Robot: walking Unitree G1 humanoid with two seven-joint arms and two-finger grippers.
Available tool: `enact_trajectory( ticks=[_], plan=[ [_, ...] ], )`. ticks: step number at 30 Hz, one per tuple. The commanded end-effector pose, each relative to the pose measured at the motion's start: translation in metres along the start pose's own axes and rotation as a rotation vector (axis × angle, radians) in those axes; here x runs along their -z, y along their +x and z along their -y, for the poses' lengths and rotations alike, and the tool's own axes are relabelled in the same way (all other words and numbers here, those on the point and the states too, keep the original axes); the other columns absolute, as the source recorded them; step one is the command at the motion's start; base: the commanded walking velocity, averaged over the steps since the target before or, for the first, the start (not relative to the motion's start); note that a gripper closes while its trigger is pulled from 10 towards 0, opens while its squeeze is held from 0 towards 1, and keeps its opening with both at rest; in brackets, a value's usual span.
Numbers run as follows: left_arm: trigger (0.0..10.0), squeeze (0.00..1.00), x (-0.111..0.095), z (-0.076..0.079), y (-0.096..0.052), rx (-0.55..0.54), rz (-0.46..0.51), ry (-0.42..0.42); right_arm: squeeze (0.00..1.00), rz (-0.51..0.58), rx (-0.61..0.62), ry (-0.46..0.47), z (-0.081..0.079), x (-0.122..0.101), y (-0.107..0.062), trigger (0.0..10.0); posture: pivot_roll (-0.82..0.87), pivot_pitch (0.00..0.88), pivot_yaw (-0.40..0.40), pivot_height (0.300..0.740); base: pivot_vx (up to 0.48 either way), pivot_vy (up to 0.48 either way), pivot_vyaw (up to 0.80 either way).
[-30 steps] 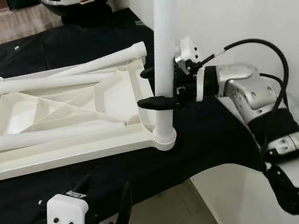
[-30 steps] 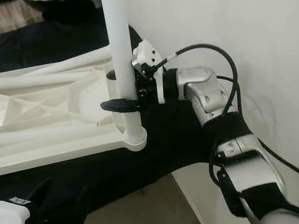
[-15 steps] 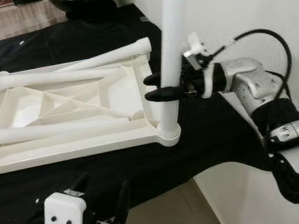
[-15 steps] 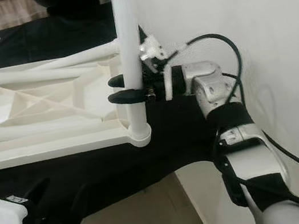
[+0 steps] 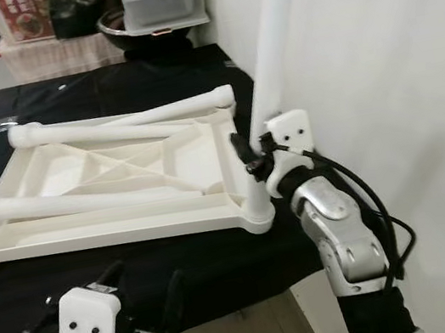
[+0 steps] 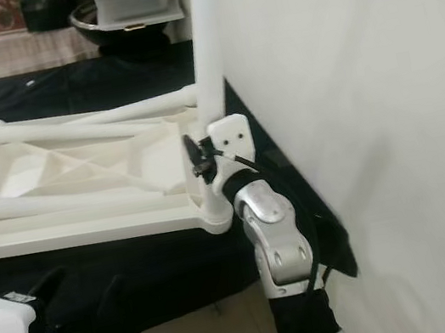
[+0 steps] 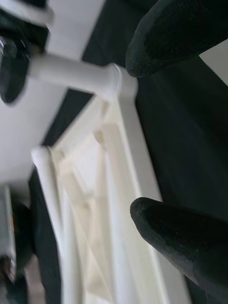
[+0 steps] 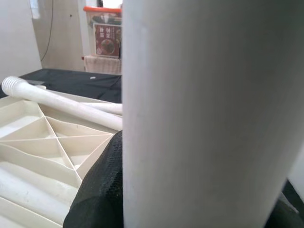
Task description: Building children table
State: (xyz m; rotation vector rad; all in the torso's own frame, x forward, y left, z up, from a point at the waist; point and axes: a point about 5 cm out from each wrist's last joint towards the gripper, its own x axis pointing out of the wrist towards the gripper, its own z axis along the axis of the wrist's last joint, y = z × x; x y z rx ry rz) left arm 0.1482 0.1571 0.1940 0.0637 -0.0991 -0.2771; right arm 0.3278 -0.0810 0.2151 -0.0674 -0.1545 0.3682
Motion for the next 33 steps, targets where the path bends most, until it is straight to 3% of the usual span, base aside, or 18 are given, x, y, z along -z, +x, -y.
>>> enact_trajectory(
  ticks=[1, 2, 3, 4, 6, 7, 8, 11, 12, 14, 15, 16, 17, 18, 24, 27, 33],
  plan=[
    [10.0, 0.0, 0.004, -0.001, 0.0, -0.005, -0.02, 0.0, 0.0, -0.151, -0.04, -0.037, -0.004, 0.027, 0.003, 3.2, 0.19, 0.135, -0.087, 0.74, 0.0, 0.0, 0.0],
    [10.0, 0.0, 0.004, -0.001, -0.001, -0.006, -0.021, 0.001, 0.0, -0.147, -0.041, -0.036, -0.003, 0.024, 0.004, 4.4, 0.19, 0.135, -0.087, 0.74, 0.0, 0.0, 0.0],
    [10.0, 0.0, 0.004, -0.001, -0.001, -0.006, -0.021, 0.001, 0.0, -0.147, -0.041, -0.036, -0.003, 0.024, 0.004, 4.4, 0.19, 0.135, -0.087, 0.74, 0.0, 0.0, 0.0],
    [10.0, 0.0, 0.004, -0.001, -0.001, -0.007, -0.022, 0.001, 0.0, -0.128, -0.044, -0.021, -0.001, 0.019, 0.005, 10.0, 0.18, 0.135, -0.085, 0.74, 0.0, 0.0, 0.0],
    [10.0, 0.0, 0.004, -0.002, -0.001, -0.007, -0.022, 0.0, 0.0, -0.117, -0.029, -0.013, -0.001, 0.016, 0.005, 10.0, 0.18, 0.135, -0.085, 0.74, 0.0, 0.0, 0.0],
    [10.0, 0.0, 0.004, -0.002, 0.0, -0.007, -0.021, -0.001, 0.0, -0.06, -0.128, 0.048, -0.004, 0.007, 0.006, 10.0, 0.17, 0.136, -0.08, 0.74, 0.0, 0.0, 0.0],
    [10.0, 0.0, 0.005, -0.001, 0.0, -0.005, -0.02, -0.003, 1.0, -0.007, -0.221, 0.096, -0.005, -0.001, 0.006, 10.0, 0.17, 0.136, -0.08, 0.74, 0.0, 0.0, 0.0],
    [10.0, 0.0, 0.005, -0.001, 0.0, -0.004, -0.02, -0.004, 1.0, 0.023, -0.268, 0.123, -0.008, -0.008, 0.005, 10.0, 0.17, 0.136, -0.08, 0.74, 0.0, 0.0, 0.0],
    [10.0, 0.0, 0.005, -0.001, 0.001, -0.001, -0.019, -0.007, 1.0, 0.057, -0.363, 0.141, -0.007, -0.016, 0.002, 10.0, 0.17, 0.139, -0.078, 0.74, 0.0, 0.0, 0.0],
    [10.0, 0.0, 0.005, 0.0, 0.001, 0.002, -0.02, -0.012, 1.0, 0.115, -0.506, 0.095, 0.009, -0.03, -0.001, 10.0, 0.16, 0.143, -0.079, 0.74, 0.0, 0.0, 0.0],
    [10.0, 0.0, 0.005, 0.0, 0.001, 0.002, -0.02, -0.012, 1.0, 0.115, -0.506, 0.095, 0.009, -0.03, -0.001, 10.0, 0.16, 0.143, -0.079, 0.74, 0.0, 0.0, 0.0],
    [10.0, 0.0, 0.005, 0.001, 0.0, 0.003, -0.022, -0.016, 0.87, 0.127, -0.606, 0.049, 0.017, -0.036, -0.002, 10.0, 0.17, 0.151, -0.078, 0.74, 0.0, 0.0, 0.0],
    [10.0, 0.0, 0.005, 0.001, 0.0, 0.003, -0.022, -0.016, 0.87, 0.127, -0.606, 0.049, 0.017, -0.036, -0.002, 10.0, 0.17, 0.151, -0.078, 0.74, 0.0, 0.0, 0.0],
    [10.0, 0.0, 0.005, 0.001, 0.0, 0.004, -0.023, -0.018, 0.03, 0.115, -0.699, 0.005, 0.022, -0.04, -0.002, 10.0, 0.17, 0.159, -0.077, 0.74, 0.0, 0.0, 0.0],
    [10.0, 0.0, 0.004, 0.003, -0.004, 0.004, -0.03, -0.022, 0.0, 0.046, -0.883, -0.045, 0.031, -0.039, 0.0, 10.0, 0.18, 0.175, -0.076, 0.74, 0.0, 0.0, 0.0],
    [10.0, 0.0, 0.004, 0.003, -0.009, -0.015, -0.046, -0.036, 0.0, 0.004, -1.015, -0.053, 0.041, -0.042, 0.011, 10.0, 0.2, 0.183, -0.082, 0.74, 0.0, 0.0, 0.0],
    [10.0, 0.0, 0.004, 0.001, -0.012, -0.029, -0.057, -0.033, 0.0, 0.028, -1.067, -0.018, 0.051, -0.054, 0.021, 10.0, 0.21, 0.189, -0.084, 0.74, 0.0, 0.0, 0.0]
  ],
)
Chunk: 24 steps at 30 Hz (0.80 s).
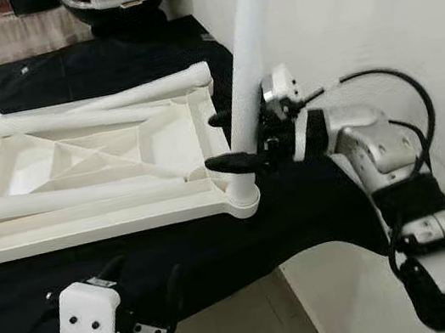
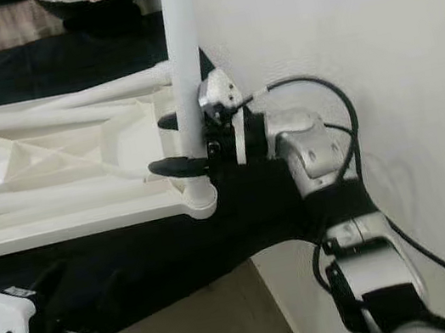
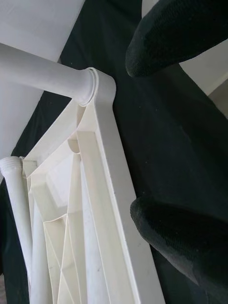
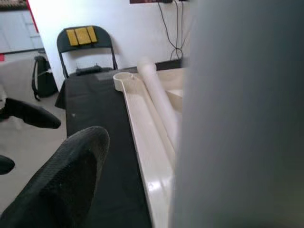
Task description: Building children table
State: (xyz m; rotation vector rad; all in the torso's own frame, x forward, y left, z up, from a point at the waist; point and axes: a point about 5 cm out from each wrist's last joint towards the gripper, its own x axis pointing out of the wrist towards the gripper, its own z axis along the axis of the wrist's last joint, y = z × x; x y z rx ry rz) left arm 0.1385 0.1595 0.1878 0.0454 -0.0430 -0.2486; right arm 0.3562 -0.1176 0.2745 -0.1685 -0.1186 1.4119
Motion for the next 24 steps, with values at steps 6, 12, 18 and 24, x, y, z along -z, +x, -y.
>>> enact_trajectory(
  ticks=[6, 12, 18, 24],
  plan=[
    [10.0, 0.0, -0.001, 0.001, -0.004, -0.004, -0.007, -0.005, 0.0, 0.044, -0.096, 0.024, 0.003, -0.007, -0.005, 0.0, 0.23, 0.189, -0.084, 0.74, 0.0, 0.0, 0.0],
    [10.0, 0.0, -0.001, 0.001, -0.002, -0.004, -0.002, -0.005, 0.0, 0.022, -0.123, 0.031, 0.006, -0.003, -0.011, 0.0, 0.22, 0.173, -0.086, 0.74, 0.0, 0.0, 0.0],
    [10.0, 0.0, -0.002, 0.001, 0.0, -0.004, 0.006, -0.008, 0.0, -0.008, -0.047, 0.051, 0.004, 0.015, -0.02, 0.0, 0.2, 0.166, -0.093, 0.74, 0.0, 0.0, 0.0],
    [10.0, 0.0, -0.002, 0.0, 0.001, -0.003, 0.009, -0.014, 0.0, -0.255, 0.694, 0.208, -0.026, 0.093, 0.01, 0.0, 0.18, 0.169, -0.092, 0.74, 0.0, 0.0, 0.0]
  ],
)
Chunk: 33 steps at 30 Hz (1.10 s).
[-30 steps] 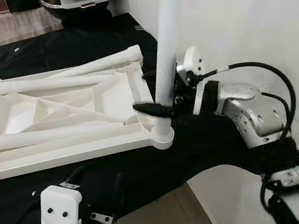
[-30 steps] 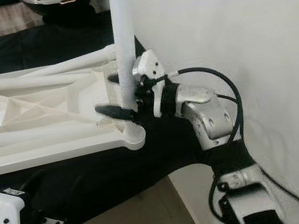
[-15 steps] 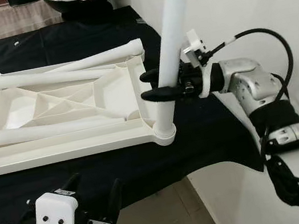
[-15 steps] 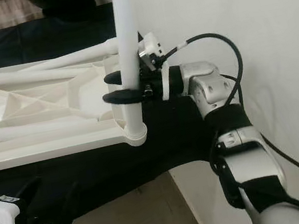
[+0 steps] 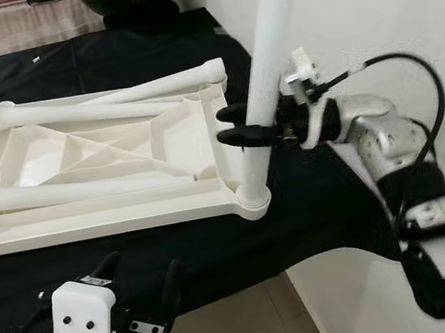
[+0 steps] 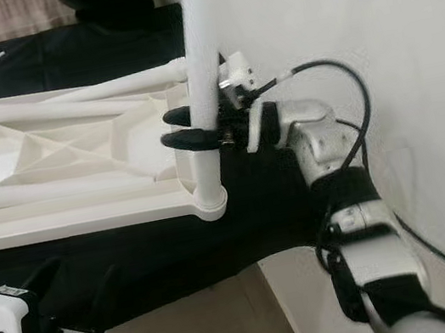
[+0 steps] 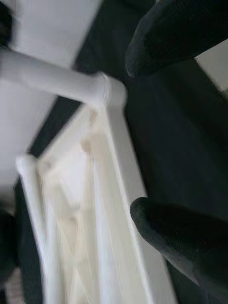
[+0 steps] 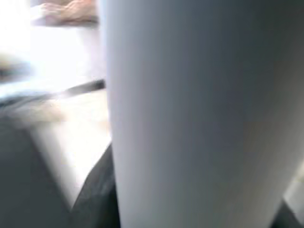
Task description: Building children table
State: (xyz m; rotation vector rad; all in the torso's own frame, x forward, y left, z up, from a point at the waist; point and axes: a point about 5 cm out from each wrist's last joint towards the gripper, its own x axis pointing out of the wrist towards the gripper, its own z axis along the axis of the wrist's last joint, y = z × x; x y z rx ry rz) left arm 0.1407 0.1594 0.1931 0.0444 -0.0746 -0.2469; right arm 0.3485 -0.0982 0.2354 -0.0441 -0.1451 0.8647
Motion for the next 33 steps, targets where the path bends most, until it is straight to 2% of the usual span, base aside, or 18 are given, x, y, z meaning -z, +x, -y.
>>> enact_trajectory(
  ticks=[1, 2, 4, 8, 11, 12, 15, 16, 17, 18, 20, 21, 23, 25, 27, 28, 29, 33],
  plan=[
    [10.0, 0.0, 0.004, -0.001, 0.0, 0.0, -0.023, -0.019, 0.0, -0.364, 0.344, 0.07, -0.023, 0.074, -0.021, 0.0, 0.18, 0.169, -0.081, 0.74, 0.0, 0.0, 0.0],
    [10.0, 0.0, 0.005, -0.002, 0.0, 0.0, -0.024, -0.02, 0.0, -0.38, 0.447, 0.085, -0.037, 0.08, -0.028, 0.0, 0.18, 0.165, -0.079, 0.74, 0.0, 0.0, 0.0],
    [10.0, 0.0, 0.005, -0.002, 0.002, 0.002, -0.023, -0.021, 0.0, -0.351, 0.493, 0.116, -0.046, 0.078, -0.023, 0.0, 0.17, 0.155, -0.07, 0.74, 0.0, 0.0, 0.0],
    [10.0, 0.0, 0.006, -0.002, 0.007, 0.013, -0.015, -0.029, 0.0, -0.285, 0.461, 0.136, -0.039, 0.06, 0.003, 0.0, 0.16, 0.145, -0.074, 0.74, 0.0, 0.0, 0.0],
    [10.0, 0.0, 0.006, -0.001, 0.008, 0.018, -0.012, -0.03, 0.0, -0.258, 0.444, 0.125, -0.031, 0.051, 0.01, 0.0, 0.16, 0.143, -0.072, 0.74, 0.0, 0.0, 0.0],
    [10.0, 0.0, 0.006, -0.002, 0.008, 0.016, -0.011, -0.031, 0.0, -0.238, 0.421, 0.117, -0.026, 0.047, 0.011, 10.0, 0.16, 0.143, -0.072, 0.74, 0.0, 0.0, 0.0],
    [10.0, 0.0, 0.006, -0.002, 0.008, 0.015, -0.01, -0.031, 0.0, -0.226, 0.411, 0.113, -0.024, 0.045, 0.011, 10.0, 0.16, 0.143, -0.072, 0.74, 0.0, 0.0, 0.0],
    [10.0, 0.0, 0.005, -0.002, 0.008, 0.014, -0.01, -0.032, 1.0, -0.186, 0.376, 0.114, -0.019, 0.039, 0.01, 10.0, 0.16, 0.146, -0.069, 0.74, 0.0, 0.0, 0.0],
    [10.0, 0.0, 0.005, -0.002, 0.008, 0.015, -0.01, -0.034, 1.0, -0.127, 0.301, 0.173, -0.024, 0.03, 0.011, 10.0, 0.15, 0.147, -0.069, 0.74, 0.0, 0.0, 0.0],
    [10.0, 0.0, 0.005, -0.002, 0.008, 0.015, -0.01, -0.034, 1.0, -0.127, 0.301, 0.173, -0.024, 0.03, 0.011, 10.0, 0.15, 0.147, -0.069, 0.74, 0.0, 0.0, 0.0],
    [10.0, 0.0, 0.006, -0.001, 0.008, 0.017, -0.012, -0.04, 1.0, 0.009, 0.112, 0.187, -0.026, 0.003, 0.006, 10.0, 0.15, 0.154, -0.069, 0.74, 0.0, 0.0, 0.0],
    [10.0, 0.0, 0.006, -0.001, 0.008, 0.017, -0.012, -0.04, 1.0, 0.009, 0.112, 0.187, -0.026, 0.003, 0.006, 10.0, 0.15, 0.154, -0.069, 0.74, 0.0, 0.0, 0.0],
    [10.0, 0.0, 0.005, 0.0, 0.007, 0.018, -0.015, -0.044, 1.0, 0.047, -0.074, 0.113, -0.022, -0.012, -0.002, 10.0, 0.15, 0.166, -0.068, 0.74, 0.0, 0.0, 0.0],
    [10.0, 0.0, 0.005, 0.0, 0.007, 0.018, -0.015, -0.044, 1.0, 0.047, -0.074, 0.113, -0.022, -0.012, -0.002, 10.0, 0.15, 0.166, -0.068, 0.74, 0.0, 0.0, 0.0],
    [10.0, 0.0, 0.005, 0.0, 0.005, 0.018, -0.019, -0.047, 0.98, -0.003, -0.241, 0.026, -0.02, -0.011, -0.008, 10.0, 0.16, 0.17, -0.067, 0.74, 0.0, 0.0, 0.0],
    [10.0, 0.0, 0.005, 0.001, 0.004, 0.017, -0.023, -0.048, 0.0, -0.065, -0.369, -0.016, -0.021, -0.004, -0.012, 10.0, 0.17, 0.18, -0.065, 0.74, 0.0, 0.0, 0.0],
    [10.0, 0.0, 0.005, 0.001, 0.003, 0.016, -0.026, -0.049, 0.0, -0.108, -0.461, -0.039, -0.021, 0.001, -0.015, 10.0, 0.18, 0.188, -0.066, 0.74, 0.0, 0.0, 0.0],
    [10.0, 0.0, 0.004, 0.002, -0.002, 0.009, -0.037, -0.046, 0.0, -0.123, -0.55, -0.049, -0.012, -0.003, -0.012, 10.0, 0.2, 0.206, -0.072, 0.74, 0.0, 0.0, 0.0]
  ],
)
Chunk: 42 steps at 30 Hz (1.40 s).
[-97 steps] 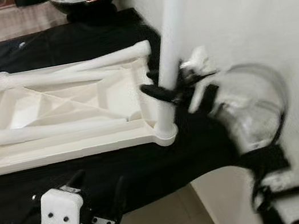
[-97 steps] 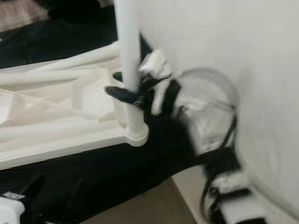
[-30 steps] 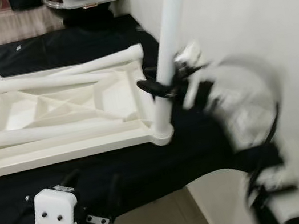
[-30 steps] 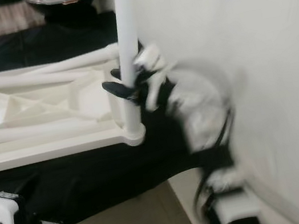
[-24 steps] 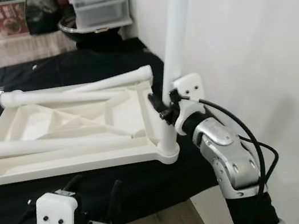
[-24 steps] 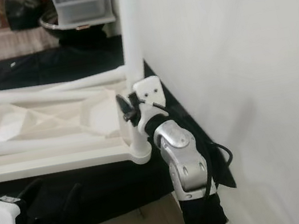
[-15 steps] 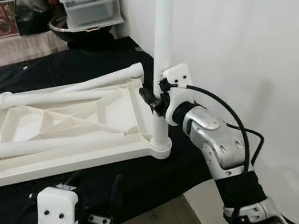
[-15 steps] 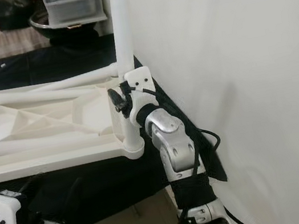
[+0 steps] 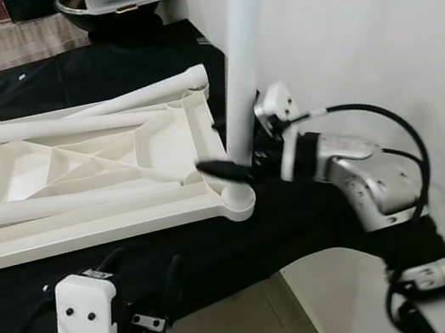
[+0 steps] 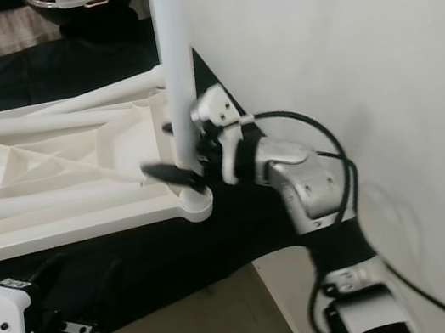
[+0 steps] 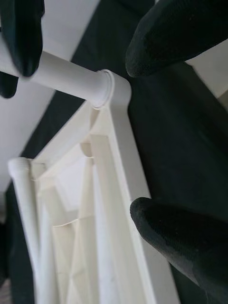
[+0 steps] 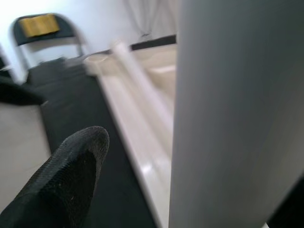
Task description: Building children table
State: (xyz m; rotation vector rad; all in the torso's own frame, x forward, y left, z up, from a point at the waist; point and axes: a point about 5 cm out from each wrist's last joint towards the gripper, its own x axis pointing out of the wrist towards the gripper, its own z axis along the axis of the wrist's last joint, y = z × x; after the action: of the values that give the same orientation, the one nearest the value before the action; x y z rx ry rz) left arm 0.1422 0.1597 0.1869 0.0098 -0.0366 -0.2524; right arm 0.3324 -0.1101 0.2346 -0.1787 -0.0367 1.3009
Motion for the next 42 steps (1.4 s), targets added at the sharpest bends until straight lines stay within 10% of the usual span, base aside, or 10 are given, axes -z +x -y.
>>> enact_trajectory(
  ticks=[1, 7, 8, 21, 24, 27, 29, 39, 40, 42],
  plan=[
    [10.0, 0.0, -0.002, 0.002, -0.004, 0.001, -0.008, -0.004, 0.0, 0.01, -0.103, -0.012, 0.002, -0.006, 0.01, 10.0, 0.2, 0.206, -0.072, 0.74, 0.0, 0.0, 0.0],
    [10.0, 0.0, -0.002, 0.0, -0.009, -0.02, -0.026, 0.005, 0.0, 0.061, -0.119, -0.016, 0.014, -0.021, 0.009, 10.0, 0.21, 0.216, -0.074, 0.74, 0.0, 0.0, 0.0],
    [10.0, 0.0, -0.002, -0.001, -0.01, -0.021, -0.026, 0.005, 0.0, 0.068, -0.13, -0.016, 0.015, -0.024, 0.007, 0.0, 0.22, 0.221, -0.073, 0.74, 0.0, 0.0, 0.0],
    [10.0, 0.0, -0.002, -0.002, -0.006, -0.02, -0.017, 0.004, 0.0, 0.041, -0.16, 0.011, 0.017, -0.006, -0.021, 0.0, 0.19, 0.191, -0.072, 0.74, 0.0, 0.0, 0.0],
    [10.0, 0.0, -0.001, -0.002, -0.005, -0.02, -0.015, 0.002, 0.0, 0.046, -0.031, 0.037, 0.011, 0.008, -0.021, 0.0, 0.18, 0.183, -0.074, 0.74, 0.0, 0.0, 0.0],
    [10.0, 0.0, 0.0, -0.003, -0.003, -0.014, -0.011, -0.005, 0.0, 0.012, 0.474, 0.191, 0.002, 0.04, -0.006, 0.0, 0.16, 0.172, -0.071, 0.74, 0.0, 0.0, 0.0],
    [10.0, 0.0, 0.0, -0.003, -0.001, -0.004, -0.009, -0.011, 0.0, -0.193, 0.874, 0.281, -0.036, 0.086, -0.009, 0.0, 0.14, 0.167, -0.05, 0.74, 0.0, 0.0, 0.0],
    [10.0, 0.0, 0.001, -0.002, 0.005, 0.001, 0.0, -0.023, 0.0, -0.183, 0.973, 0.132, -0.03, 0.065, 0.007, 0.0, 0.14, 0.151, -0.055, 0.74, 0.0, 0.0, 0.0],
    [10.0, 0.0, 0.001, -0.003, 0.006, 0.0, 0.001, -0.022, 0.0, -0.127, 0.99, 0.15, -0.027, 0.053, 0.011, 7.9, 0.13, 0.153, -0.056, 0.74, 0.0, 0.0, 0.0],
    [10.0, 0.0, 0.001, -0.003, 0.006, 0.0, 0.001, -0.021, 0.0, -0.083, 0.945, 0.151, -0.026, 0.046, 0.014, 10.0, 0.14, 0.152, -0.056, 0.74, 0.0, 0.0, 0.0]
  ],
)
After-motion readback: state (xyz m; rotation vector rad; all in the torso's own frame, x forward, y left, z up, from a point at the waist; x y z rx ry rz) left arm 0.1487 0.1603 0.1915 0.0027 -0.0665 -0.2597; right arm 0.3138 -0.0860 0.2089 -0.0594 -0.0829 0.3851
